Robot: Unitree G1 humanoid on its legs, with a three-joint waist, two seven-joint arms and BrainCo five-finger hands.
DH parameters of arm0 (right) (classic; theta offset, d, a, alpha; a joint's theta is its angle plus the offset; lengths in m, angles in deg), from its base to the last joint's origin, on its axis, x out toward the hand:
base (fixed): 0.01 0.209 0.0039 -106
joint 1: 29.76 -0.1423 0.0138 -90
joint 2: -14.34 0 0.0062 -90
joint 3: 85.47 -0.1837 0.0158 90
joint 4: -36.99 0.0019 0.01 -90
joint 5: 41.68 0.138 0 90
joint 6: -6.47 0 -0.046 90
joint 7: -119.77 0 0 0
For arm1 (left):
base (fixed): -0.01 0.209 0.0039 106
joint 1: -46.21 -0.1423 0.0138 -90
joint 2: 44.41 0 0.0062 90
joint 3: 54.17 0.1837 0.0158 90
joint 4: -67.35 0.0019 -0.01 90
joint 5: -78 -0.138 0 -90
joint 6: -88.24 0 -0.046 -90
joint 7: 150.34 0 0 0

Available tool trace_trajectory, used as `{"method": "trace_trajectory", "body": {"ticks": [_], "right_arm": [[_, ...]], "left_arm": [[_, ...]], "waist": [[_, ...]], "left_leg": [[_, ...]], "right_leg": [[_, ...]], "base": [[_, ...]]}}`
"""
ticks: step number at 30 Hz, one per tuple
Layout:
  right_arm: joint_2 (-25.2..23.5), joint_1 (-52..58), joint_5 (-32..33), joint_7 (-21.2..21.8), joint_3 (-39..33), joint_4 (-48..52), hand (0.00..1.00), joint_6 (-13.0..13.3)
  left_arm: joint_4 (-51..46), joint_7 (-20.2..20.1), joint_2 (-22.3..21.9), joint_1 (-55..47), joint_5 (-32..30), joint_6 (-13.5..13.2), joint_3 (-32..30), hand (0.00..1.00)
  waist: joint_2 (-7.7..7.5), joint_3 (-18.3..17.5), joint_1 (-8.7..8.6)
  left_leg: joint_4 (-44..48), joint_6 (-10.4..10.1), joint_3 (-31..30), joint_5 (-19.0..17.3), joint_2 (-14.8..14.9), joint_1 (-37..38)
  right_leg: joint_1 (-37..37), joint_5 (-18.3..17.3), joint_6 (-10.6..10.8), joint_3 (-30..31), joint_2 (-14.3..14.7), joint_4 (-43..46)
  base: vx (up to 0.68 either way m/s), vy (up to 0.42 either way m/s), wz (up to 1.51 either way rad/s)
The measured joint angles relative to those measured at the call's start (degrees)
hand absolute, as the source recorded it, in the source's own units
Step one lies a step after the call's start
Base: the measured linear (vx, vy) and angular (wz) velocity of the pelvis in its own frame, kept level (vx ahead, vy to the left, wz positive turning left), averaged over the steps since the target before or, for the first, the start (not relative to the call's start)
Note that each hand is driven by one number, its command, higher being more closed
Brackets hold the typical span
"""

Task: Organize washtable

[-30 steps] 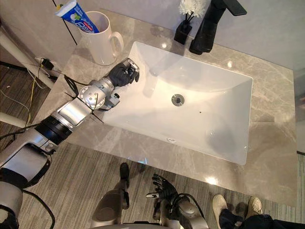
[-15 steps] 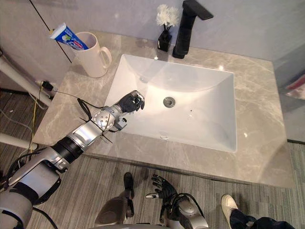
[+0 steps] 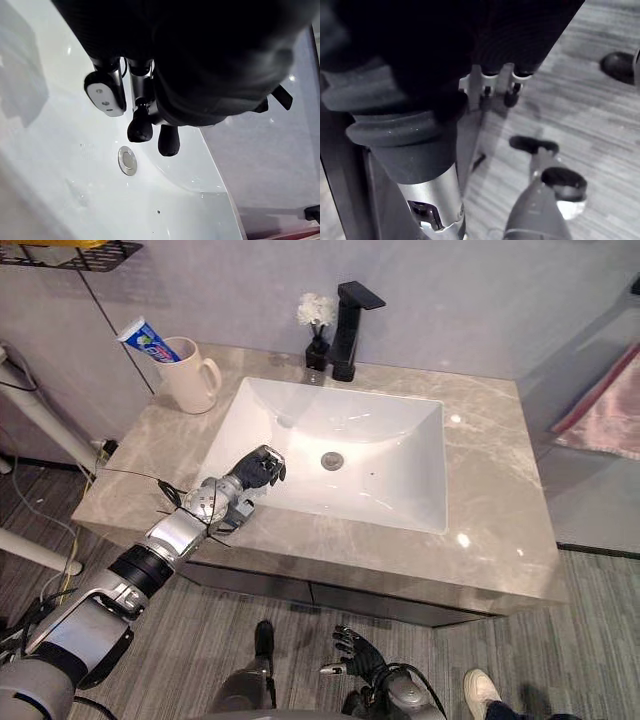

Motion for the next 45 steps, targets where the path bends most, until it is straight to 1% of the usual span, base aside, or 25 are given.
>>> {"method": "trace_trajectory", "body": {"ticks": [3,6,10,11,17,20,21,23,25,28,30,32,34,35,38,42,45], "right_arm": [[-0.23,0.26,0.0,-0.09,-0.21,0.0,0.0,0.0],[-1.98,-0.23,0.0,-0.07,-0.17,-0.01,0.0,0.21],[-3.12,-0.54,-0.01,0.17,0.39,-0.42,0.0,0.44],[-2.6,0.37,-0.05,0.24,2.59,-1.92,0.0,0.55],[-2.59,0.37,-0.05,0.23,2.37,-1.92,0.0,0.55],[-2.9,0.38,-0.06,0.19,0.39,-2.41,0.0,0.56],[-2.93,0.38,-0.06,0.14,-0.64,-2.43,0.0,0.57],[-3.09,0.34,-0.11,0.11,-2.14,-2.94,0.0,0.66],[-3.17,0.45,-0.62,0.02,-3.64,-3.49,0.0,0.78],[-3.33,0.39,-1.05,-0.21,-4.83,-3.56,0.0,0.8],[-3.57,-0.26,-1.07,-0.31,-4.81,-4.5,0.0,0.89],[-4.51,-2.1,-1.29,-0.34,-4.75,-5.98,0.0,0.99],[-4.66,-2.83,-1.69,-0.33,-4.69,-6.07,0.0,1.2],[-4.64,-3.13,-2.24,-0.33,-4.68,-6.15,0.0,1.23],[-4.51,-3.29,-2.78,-0.3,-4.07,-6.32,0.0,1.23],[-4.42,-2.57,-3.28,-0.07,-3.55,-6.34,0.0,1.21],[-4.27,-1.89,-3.29,0.0,-3.49,-6.34,0.0,1.2]], "left_arm": [[0.21,0.22,0.25,1.43,0.13,0.0,-0.01,1.0],[0.21,1.28,1.24,2.25,0.52,-0.11,-0.17,1.0],[0.21,2.44,2.4,2.51,1.18,-0.55,-0.6,1.0],[0.19,3.64,2.56,2.51,2.06,-0.69,-5.02,1.0],[0.16,3.64,2.55,2.51,2.06,-0.69,-5.02,1.0],[0.15,3.64,2.55,2.55,2.07,-0.69,-5.0,1.0],[0.15,3.64,2.55,2.55,2.13,-0.69,-4.96,1.0],[0.14,3.64,2.53,2.56,2.2,-0.69,-4.92,1.0],[0.09,3.63,2.32,2.56,2.22,-0.69,-4.36,1.0],[0.1,3.69,2.33,2.56,2.22,-0.68,-4.35,1.0],[0.13,3.75,2.36,2.54,2.22,-0.68,-4.42,1.0],[0.16,3.77,2.66,2.44,2.21,-0.68,-4.49,1.0],[0.16,3.82,2.85,2.41,2.21,-0.67,-4.65,1.0],[0.16,3.86,2.92,2.28,2.2,-0.68,-5.22,1.0],[0.16,3.95,3.11,1.5,2.19,-0.67,-7.0,1.0],[0.11,4.09,3.27,-0.08,2.17,-0.67,-8.78,1.0],[0.05,4.14,3.25,-2.18,2.16,-0.65,-10.41,1.0]], "waist": [[-0.7,-0.18,0.07],[-0.85,-0.29,0.2],[-1.13,-0.46,0.33],[-2.32,-1.21,0.16],[-2.3,-1.21,0.09],[-2.29,-1.21,-0.36],[-2.29,-1.21,-1.1],[-2.29,-1.22,-1.74],[-2.33,-1.22,-2.24],[-2.58,-1.2,-2.51],[-2.89,-1.15,-2.52],[-3.59,-1.08,-2.41],[-3.9,-1.06,-1.83],[-3.95,-1.04,-1.52],[-3.97,-1.05,-1.66],[-3.98,-1.04,-1.69],[-3.89,-0.98,-1.81]], "left_leg": [[0.07,0.11,-0.49,0.27,-0.89,0.18],[0.08,0.11,-0.57,0.27,-1.18,1.14],[0.05,0.12,-0.71,0.27,-1.28,1.23],[-0.02,0.18,-1.23,0.24,-1.85,1.16],[-0.32,0.17,-0.83,0.21,-1.8,1.15],[-0.38,0.16,-0.39,0.21,-2.12,1.16],[-0.4,0.17,-0.42,0.2,-2.49,1.15],[-0.41,0.42,-0.59,0.01,-3.13,1.12],[-0.42,0.96,-0.89,-0.37,-4.36,1.1],[-0.42,1.39,-1.65,-0.66,-5.96,1.08],[-0.42,1.48,-2.43,-0.73,-6.34,1.08],[-0.42,1.47,-3.14,-0.74,-6.48,1.18],[-0.43,1.56,-3.4,-0.85,-6.25,1.39],[-0.44,1.64,-3.64,-0.97,-6.04,1.46],[-0.45,2.02,-3.99,-1.77,-5.71,1.47],[-0.45,2.04,-4.0,-1.78,-4.78,1.41],[-0.45,2.03,-4.02,-1.78,-4.67,1.32]], "right_leg": [[0.03,-0.65,0.39,-0.4,-0.82,0.95],[0.23,-0.85,0.45,-0.43,-1.22,2.43],[0.19,-1.49,0.26,-0.43,-1.42,2.82],[-0.09,-1.94,0.79,-0.41,-1.94,3.67],[-0.48,-1.94,0.78,-0.13,-2.03,3.87],[-0.76,-2.02,0.94,-0.37,-2.64,3.92],[-0.79,-2.16,1.15,-0.53,-3.01,3.95],[-0.77,-2.43,1.59,-0.92,-3.66,4.17],[-0.68,-2.94,2.39,-1.57,-4.8,4.69],[0.1,-3.28,3.0,-2.68,-5.9,4.76],[0.5,-3.35,3.27,-3.69,-6.03,5.03],[0.88,-3.34,3.28,-4.3,-5.99,5.56],[0.95,-3.32,3.26,-4.51,-5.9,6.24],[0.9,-3.3,3.22,-4.51,-5.89,6.63],[0.93,-3.06,2.84,-4.51,-5.56,6.85],[0.95,-2.05,2.26,-4.03,-4.72,6.83],[0.82,-1.94,2.13,-3.72,-4.22,6.76]], "base": [[0.03,-0.012,0.08],[0.01,-0.005,0.04],[-0.03,-0.012,0.0],[0.0,0.0,0.0],[0.0,0.0,-0.03],[0.0,0.0,-0.05],[0.0,0.002,0.07],[0.01,0.007,0.08],[0.03,0.02,0.14],[0.06,0.015,0.25],[0.05,-0.024,0.28],[0.02,-0.023,0.24],[-0.01,-0.03,0.1],[-0.04,-0.033,0.07],[-0.04,-0.028,0.0],[-0.06,-0.024,-0.05],[-0.06,-0.025,-0.03]]}}
